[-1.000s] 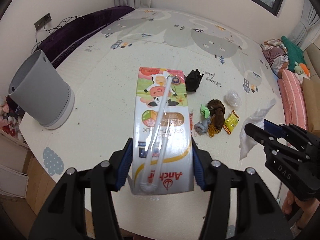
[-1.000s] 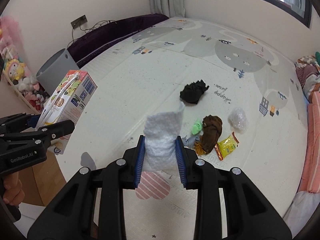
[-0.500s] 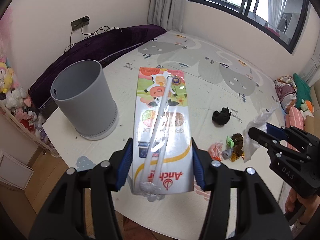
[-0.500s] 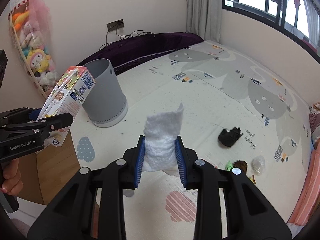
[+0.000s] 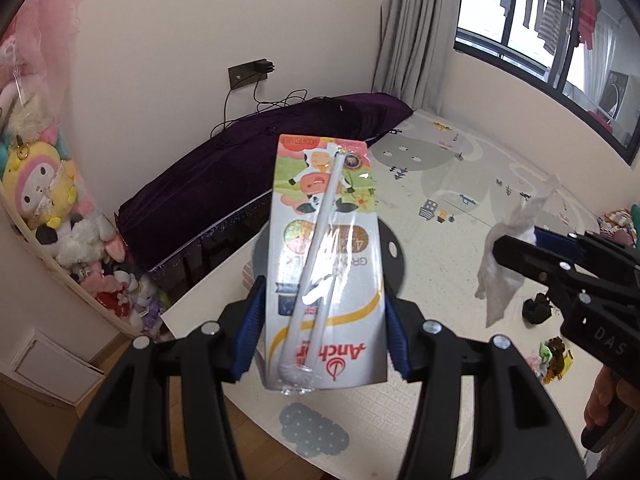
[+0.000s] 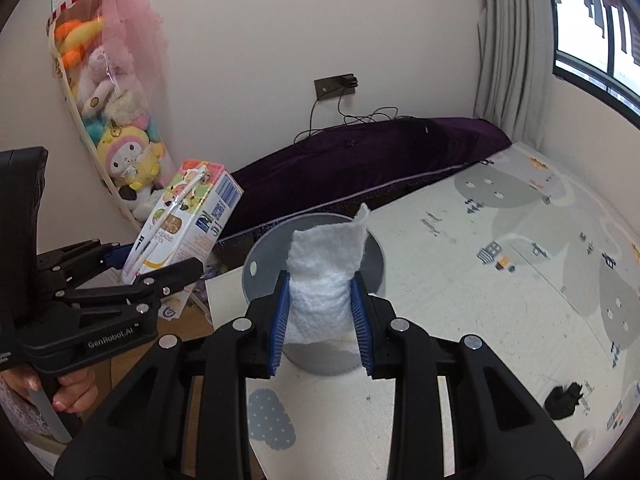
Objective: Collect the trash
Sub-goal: 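Carry carton and tissue to the grey bin and release both inside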
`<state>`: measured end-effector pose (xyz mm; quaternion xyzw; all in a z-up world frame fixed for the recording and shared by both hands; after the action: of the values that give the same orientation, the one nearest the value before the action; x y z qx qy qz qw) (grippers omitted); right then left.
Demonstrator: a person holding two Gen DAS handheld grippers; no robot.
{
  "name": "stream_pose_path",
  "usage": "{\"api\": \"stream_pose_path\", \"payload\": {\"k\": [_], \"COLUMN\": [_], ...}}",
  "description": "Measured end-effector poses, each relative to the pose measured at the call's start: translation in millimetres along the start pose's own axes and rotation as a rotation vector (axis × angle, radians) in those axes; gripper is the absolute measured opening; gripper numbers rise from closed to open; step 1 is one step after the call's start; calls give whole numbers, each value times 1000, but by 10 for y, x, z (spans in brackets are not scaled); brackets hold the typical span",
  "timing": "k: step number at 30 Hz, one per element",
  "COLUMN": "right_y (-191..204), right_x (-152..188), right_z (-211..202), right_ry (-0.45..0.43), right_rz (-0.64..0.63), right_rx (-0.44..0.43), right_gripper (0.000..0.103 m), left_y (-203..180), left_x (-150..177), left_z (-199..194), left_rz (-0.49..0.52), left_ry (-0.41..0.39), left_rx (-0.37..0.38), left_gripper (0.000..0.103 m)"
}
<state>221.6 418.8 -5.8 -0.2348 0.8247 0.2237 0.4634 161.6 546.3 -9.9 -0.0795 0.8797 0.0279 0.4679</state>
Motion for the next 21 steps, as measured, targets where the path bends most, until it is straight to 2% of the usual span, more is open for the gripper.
{"api": "stream_pose_path", "payload": {"k": [7,8,9,10,11,15,21], "right_y": [204,234,241,244,244,255,157], "right_x": [-254,-278,-286,-294,-299,-306,-321], "right_z": [631,709,780,852,911,1061,1061], "right_ry": [24,30,41,53,59,72,80], "right_rz": [-21,-24,-21,-17,-10,-22,-36], "right_rx": [-37,-39,-38,-36,-34,-23,5], "right_gripper": [29,32,36,53,64,64,64], "left_y": [383,417,441,476,492,513,448], "left_x": [-171,-180,-181,-184,-177,-135,-125], "left_z": [287,322,353,394,429,574,755], "left_rz": [-45,-48,-52,-56,-59,-60,-65], "left_ry": [-10,-9,-4,2,8,35,62], "left_rx": [-5,-6,-7,-8,-8,-5,13], "left_gripper": [53,53,53,53,53,53,53]}}
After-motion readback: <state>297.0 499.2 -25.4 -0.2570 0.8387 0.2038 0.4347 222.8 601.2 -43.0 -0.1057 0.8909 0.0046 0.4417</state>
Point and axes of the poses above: each gripper's, at about its wrist camera, not at the fingertips, and z roughly the way its jaws point, y to its left, x to its underside, the point moved 2 cm from there along z, roughly the way its jaws point, and after that the axes turned 14 degrees about -y, right-handed, at the moved point
